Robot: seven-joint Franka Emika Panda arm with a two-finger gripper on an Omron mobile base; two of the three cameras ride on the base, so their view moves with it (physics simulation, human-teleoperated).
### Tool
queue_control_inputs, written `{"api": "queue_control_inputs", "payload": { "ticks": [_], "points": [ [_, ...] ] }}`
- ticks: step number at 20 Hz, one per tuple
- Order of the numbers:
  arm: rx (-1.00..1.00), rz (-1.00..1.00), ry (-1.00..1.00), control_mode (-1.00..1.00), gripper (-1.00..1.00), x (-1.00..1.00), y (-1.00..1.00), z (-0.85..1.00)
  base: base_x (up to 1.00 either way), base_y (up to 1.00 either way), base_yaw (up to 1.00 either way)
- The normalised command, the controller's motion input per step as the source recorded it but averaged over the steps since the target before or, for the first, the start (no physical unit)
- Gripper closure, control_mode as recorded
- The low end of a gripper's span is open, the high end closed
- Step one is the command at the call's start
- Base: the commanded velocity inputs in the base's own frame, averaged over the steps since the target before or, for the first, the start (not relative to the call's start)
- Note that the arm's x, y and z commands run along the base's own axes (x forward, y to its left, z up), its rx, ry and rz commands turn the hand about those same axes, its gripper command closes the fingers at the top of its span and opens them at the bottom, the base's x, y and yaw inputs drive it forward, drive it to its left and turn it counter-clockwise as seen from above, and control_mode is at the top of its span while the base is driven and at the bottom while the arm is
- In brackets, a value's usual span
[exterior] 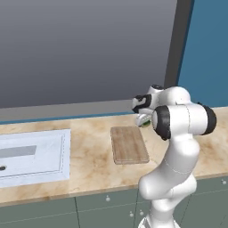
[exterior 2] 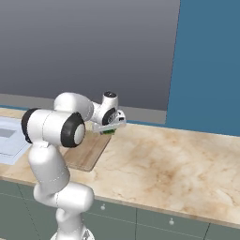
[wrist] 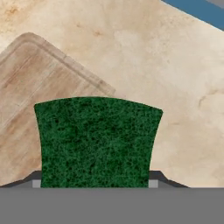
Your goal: Pick up the sponge from the counter and clean the cutting board by briefly scrubbing or pressing down on the cutting board. Once finished, release the sponge.
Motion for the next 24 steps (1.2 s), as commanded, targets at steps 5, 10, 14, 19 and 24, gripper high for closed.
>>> {"api": "queue_control_inputs", "payload": {
  "ticks": [5, 10, 14, 19, 24],
  "points": [
    [0.04, -0.29, 0.03, -1.00, 1.00, -0.60, -0.73, -0.02, 0.00, 0.00, 0.00],
    [0.04, -0.27, 0.04, -1.00, 1.00, -0.62, -0.75, -0.10, 0.00, 0.00, 0.00],
    [0.01, -0.25, 0.11, -1.00, 1.00, -0.48, -0.57, -0.28, 0.00, 0.00, 0.00],
    [0.00, -0.18, 0.17, -1.00, -1.00, -0.11, -0.16, -0.42, 0.00, 0.00, 0.00],
    [0.00, -0.08, 0.10, -1.00, -1.00, 0.00, 0.00, -0.26, 0.00, 0.00, 0.00]
  ]
}}
